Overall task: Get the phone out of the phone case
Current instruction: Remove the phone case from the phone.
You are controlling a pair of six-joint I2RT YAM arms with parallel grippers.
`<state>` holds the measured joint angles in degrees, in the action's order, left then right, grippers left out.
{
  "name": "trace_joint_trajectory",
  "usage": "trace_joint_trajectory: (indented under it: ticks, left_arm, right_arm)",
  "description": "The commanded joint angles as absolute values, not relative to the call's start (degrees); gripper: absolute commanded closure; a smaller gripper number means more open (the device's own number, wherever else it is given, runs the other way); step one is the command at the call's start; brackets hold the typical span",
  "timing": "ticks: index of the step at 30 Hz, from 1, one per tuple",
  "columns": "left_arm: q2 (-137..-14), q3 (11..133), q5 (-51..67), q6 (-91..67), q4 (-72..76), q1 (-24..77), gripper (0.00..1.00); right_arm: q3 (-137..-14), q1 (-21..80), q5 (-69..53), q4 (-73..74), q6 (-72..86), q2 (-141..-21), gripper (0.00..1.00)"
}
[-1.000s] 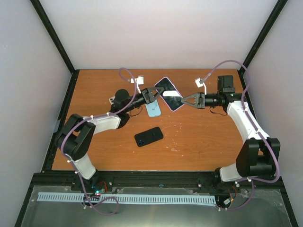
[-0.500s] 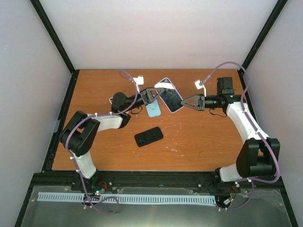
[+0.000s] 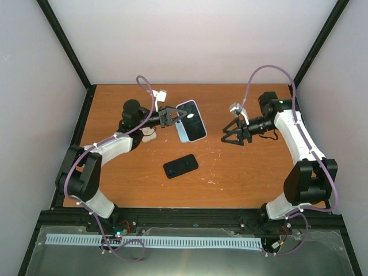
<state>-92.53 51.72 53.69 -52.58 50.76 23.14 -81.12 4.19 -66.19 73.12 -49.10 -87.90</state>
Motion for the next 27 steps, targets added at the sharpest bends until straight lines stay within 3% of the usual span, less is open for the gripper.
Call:
trace_joint_trajectory:
  ticks: [1,12,27]
  left_arm:
    - [-90.3,57.1,70.4,-42.2,35.8,21.3,1.00]
    - [-86.0,54.9,78.2,-47.8,40.5,21.3,1.00]
    - [-85.7,54.7,81.7,-56.7,46.6,21.3,1.00]
  right_arm:
    - [-81.3,7.2,-57.9,86.0,-66.4,-90.6,0.31]
    - [-75.7,26.9,-50.9,69.0,-56.8,-84.9,0.38]
    - [-75.4,31.1,-55.0,61.7,-49.3,-80.9,0.61]
